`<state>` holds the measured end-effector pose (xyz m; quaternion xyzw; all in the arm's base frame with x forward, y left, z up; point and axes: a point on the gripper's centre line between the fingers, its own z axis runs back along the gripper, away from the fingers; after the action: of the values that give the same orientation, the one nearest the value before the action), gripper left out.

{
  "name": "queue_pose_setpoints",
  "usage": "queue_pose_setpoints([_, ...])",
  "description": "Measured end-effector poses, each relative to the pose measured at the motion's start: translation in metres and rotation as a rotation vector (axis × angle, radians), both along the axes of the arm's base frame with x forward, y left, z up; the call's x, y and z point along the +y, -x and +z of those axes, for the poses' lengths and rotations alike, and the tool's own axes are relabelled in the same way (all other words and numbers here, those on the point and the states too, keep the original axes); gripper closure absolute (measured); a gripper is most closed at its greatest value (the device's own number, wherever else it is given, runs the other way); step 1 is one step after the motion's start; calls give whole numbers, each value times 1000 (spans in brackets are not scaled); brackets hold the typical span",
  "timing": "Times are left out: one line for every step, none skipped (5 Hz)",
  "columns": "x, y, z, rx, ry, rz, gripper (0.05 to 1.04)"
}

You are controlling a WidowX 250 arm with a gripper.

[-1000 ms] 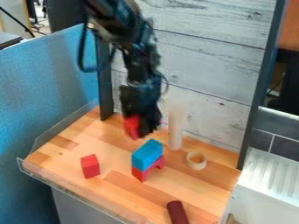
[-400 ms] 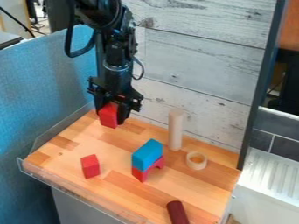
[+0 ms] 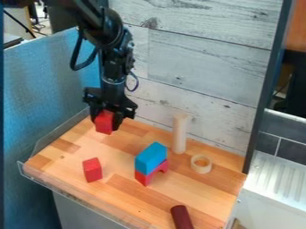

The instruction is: Put the red arch on top of the blue rectangle block

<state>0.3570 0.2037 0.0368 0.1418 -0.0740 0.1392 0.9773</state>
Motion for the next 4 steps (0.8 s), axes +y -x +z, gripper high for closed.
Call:
queue_pose_setpoints([-5, 2, -4, 21, 73, -70, 463])
queue_pose_setpoints([-25, 4, -10, 46, 134, -170, 463])
queue_pose_setpoints([-50, 1, -2, 26, 132, -260, 463])
queue_pose_setpoints([-65, 4, -8, 43, 132, -312, 463])
